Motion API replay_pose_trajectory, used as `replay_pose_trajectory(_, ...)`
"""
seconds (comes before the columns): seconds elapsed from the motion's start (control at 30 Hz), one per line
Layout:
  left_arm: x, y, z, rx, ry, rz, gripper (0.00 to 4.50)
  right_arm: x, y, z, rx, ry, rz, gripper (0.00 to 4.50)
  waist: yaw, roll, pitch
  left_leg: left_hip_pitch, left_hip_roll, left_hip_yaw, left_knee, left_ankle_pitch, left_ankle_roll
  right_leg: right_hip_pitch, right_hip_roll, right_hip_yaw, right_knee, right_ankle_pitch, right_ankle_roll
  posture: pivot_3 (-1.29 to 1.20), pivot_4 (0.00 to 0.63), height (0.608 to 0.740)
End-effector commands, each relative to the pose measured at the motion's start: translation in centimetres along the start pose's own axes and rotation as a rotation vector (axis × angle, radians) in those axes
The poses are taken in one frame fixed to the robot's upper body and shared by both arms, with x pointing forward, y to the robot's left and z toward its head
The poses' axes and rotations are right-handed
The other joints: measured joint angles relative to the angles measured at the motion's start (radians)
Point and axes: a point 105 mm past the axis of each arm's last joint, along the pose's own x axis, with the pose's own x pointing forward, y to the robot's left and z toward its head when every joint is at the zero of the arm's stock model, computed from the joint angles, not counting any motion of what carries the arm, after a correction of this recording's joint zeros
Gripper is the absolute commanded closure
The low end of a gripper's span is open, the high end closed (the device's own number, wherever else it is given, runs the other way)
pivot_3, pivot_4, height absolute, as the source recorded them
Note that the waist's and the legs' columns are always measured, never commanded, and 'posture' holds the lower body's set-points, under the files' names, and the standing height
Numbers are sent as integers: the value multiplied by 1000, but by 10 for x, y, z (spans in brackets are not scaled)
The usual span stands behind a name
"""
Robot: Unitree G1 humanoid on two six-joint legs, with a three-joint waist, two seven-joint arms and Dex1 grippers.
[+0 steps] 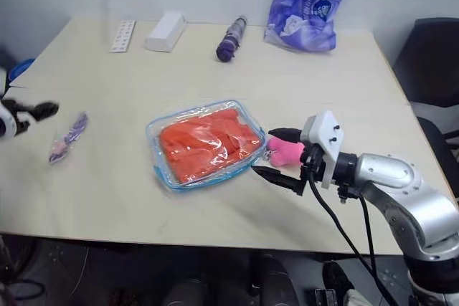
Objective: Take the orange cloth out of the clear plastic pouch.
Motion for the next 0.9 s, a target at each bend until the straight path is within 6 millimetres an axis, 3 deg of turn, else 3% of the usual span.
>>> replay_pose_trajectory(0.03, -10, -91, 14, 224, -36, -442, 343, -7, 4, 10, -45, -10, -10, 0, -2, 0, 0, 0, 0, 0, 0, 0, 0, 0, 0, 1, 0, 0, 0, 0, 150, 740)
replay_pose_trajectory(0.1, -30, -146, -7, 384, 3, -754, 343, -8, 7, 9, -42, -4, -5, 0, -5, 1, 1, 1, 0, 1, 0, 0, 0, 0, 1, 2, 0, 0, 0, 0, 150, 740)
replay_pose_trajectory(0.2, -48, -183, -37, 478, 86, -999, 343, -10, 8, 10, -41, 4, -11, 0, -24, 2, 1, 2, 1, 1, 0, 0, 0, 0, 2, 4, 0, 0, 0, 0, 150, 740)
replay_pose_trajectory(0.37, -43, -198, -89, 657, 247, -1083, 343, -14, 8, 8, -37, 23, -33, 0, -29, 2, 1, 4, 0, 2, -1, 1, -4, 1, 6, 10, 1, -2, -3, 0, 150, 740)
replay_pose_trajectory(0.47, -34, -206, -107, 718, 278, -1071, 343, -16, 11, 7, -31, 30, -47, 0, -24, 2, 2, 4, 2, 1, -2, 1, -4, 1, 6, 10, 2, -2, -3, 0, 150, 740)
replay_pose_trajectory(0.57, -20, -209, -116, 780, 268, -1006, 343, -17, 13, 6, -31, 35, -60, 0, -21, 2, 2, 3, 1, 1, -2, 0, -2, 1, 5, 10, 1, -1, -3, 0, 150, 740)
replay_pose_trajectory(0.77, -7, -224, -116, 722, 213, -956, 343, -18, 15, 6, -19, 36, -79, 0, -9, 2, 1, 2, 1, 1, -2, -1, 0, 1, 5, 10, 0, -1, -2, 0, 150, 740)
replay_pose_trajectory(0.9, -5, -225, -119, 758, 199, -940, 1584, -19, 16, 5, -16, 42, -79, 0, -9, 2, 1, 2, 1, 1, -2, -1, 1, 1, 5, 10, 0, -1, -2, 0, 150, 740)
